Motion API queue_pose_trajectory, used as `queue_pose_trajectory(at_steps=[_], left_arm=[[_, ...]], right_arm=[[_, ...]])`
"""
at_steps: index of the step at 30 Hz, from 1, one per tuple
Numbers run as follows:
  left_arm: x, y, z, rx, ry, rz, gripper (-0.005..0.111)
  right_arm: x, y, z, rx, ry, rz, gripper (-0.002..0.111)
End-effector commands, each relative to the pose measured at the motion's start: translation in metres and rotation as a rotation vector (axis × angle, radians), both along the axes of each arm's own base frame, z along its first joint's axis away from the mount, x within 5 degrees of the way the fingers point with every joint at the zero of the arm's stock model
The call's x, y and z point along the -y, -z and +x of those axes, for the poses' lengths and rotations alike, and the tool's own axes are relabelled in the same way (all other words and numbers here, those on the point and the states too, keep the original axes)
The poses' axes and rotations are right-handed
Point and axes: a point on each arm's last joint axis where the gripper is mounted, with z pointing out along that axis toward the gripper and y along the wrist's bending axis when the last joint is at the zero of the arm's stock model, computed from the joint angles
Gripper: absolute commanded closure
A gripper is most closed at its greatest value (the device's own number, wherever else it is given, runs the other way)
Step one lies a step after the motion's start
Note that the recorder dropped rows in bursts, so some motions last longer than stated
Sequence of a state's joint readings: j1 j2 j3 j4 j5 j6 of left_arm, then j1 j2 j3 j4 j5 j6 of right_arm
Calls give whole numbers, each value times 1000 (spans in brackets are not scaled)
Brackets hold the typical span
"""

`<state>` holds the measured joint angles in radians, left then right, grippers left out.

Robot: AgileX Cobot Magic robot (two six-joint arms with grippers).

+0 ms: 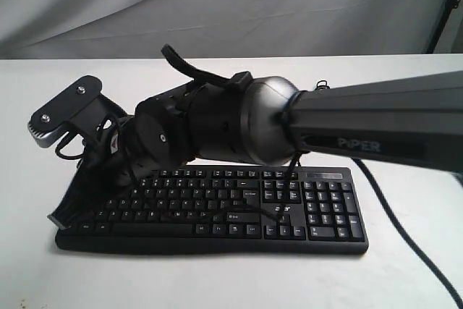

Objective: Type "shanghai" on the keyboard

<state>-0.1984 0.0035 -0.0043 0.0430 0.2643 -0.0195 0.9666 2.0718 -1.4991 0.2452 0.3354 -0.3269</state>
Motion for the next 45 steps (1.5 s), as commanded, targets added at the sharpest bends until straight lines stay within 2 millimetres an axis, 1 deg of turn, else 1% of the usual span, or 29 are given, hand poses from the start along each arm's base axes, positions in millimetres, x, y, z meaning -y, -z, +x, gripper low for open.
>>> queue_pose_trajectory(at_steps=[1,6,11,16,19,26,33,45], left_arm=[[0,1,0,4,4,-3,107],[0,1,0,4,4,-3,107],[0,1,0,4,4,-3,107],[0,1,0,4,4,-3,107],[0,1,0,4,4,-3,107],[0,1,0,4,4,-3,107],[0,1,0,4,4,-3,107],[0,1,0,4,4,-3,107]], right_arm=[[-9,14,20,-20,-15,-45,108],[-23,23,31,-34,-28,-58,108],[-21,40,40,-54,-18,-80,108],[-22,49,40,-16,-79,-117,108],[-23,51,41,9,-100,-113,108],[-24,55,37,51,-215,-135,108],[-14,75,36,69,-210,-120,108],[-14,76,38,97,-198,-112,108]])
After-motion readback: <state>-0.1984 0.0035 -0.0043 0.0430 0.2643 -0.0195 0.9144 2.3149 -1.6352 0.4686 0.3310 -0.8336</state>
